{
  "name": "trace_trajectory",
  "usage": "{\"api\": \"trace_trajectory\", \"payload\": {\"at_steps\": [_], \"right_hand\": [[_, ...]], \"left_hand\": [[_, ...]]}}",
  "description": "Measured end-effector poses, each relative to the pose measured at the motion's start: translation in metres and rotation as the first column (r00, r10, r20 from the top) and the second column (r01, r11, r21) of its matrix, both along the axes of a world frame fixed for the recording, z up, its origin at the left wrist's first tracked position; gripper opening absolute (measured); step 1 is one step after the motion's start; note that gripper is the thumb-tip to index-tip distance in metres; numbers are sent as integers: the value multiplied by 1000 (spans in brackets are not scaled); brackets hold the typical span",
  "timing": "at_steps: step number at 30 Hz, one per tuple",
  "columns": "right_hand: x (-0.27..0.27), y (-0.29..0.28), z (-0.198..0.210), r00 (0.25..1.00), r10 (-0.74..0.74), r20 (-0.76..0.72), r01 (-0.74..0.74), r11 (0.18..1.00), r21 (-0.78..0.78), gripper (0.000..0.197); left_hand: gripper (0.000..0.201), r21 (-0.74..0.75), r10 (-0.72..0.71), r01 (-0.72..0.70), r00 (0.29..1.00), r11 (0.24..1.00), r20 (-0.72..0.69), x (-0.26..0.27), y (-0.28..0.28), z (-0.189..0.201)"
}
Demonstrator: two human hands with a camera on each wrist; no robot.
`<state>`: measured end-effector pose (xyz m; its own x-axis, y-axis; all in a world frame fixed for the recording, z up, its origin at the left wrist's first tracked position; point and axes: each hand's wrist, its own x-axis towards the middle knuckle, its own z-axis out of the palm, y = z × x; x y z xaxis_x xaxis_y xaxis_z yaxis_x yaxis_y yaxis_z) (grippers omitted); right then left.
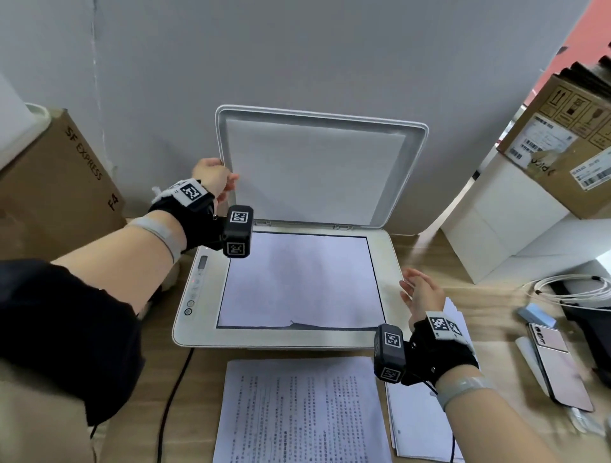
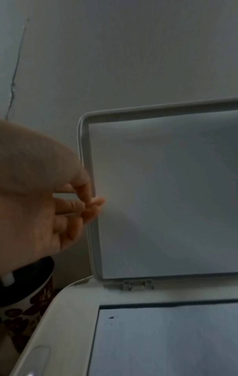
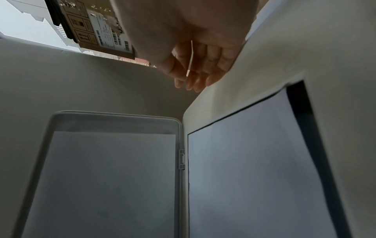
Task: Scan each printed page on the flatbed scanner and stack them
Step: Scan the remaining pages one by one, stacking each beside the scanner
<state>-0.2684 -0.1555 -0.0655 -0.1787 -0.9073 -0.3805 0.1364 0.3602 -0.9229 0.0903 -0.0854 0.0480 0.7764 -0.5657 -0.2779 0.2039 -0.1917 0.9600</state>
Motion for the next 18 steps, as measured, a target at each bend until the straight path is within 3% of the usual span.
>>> {"api": "trace_trajectory", "payload": {"at_steps": [4,7,14,18], "right_hand": [[-1,2,8,996,-52,71,55,998,-38,21],[-3,4,11,990,-71,118,78,995,-57,19],[-6,18,18,984,14,177,4,995,-100,42],[-6,23,23,984,-52,169,69,993,-92,34]], "left_hand": [[22,-90,67,-70,997,993,-30,1,24,2],[24,-72,43,-50,995,996,-88,-4,46,1],[22,80,69,-63,994,995,-83,-20,90,-37],[22,160,19,-7,997,987,-69,-22,106,-56]]}}
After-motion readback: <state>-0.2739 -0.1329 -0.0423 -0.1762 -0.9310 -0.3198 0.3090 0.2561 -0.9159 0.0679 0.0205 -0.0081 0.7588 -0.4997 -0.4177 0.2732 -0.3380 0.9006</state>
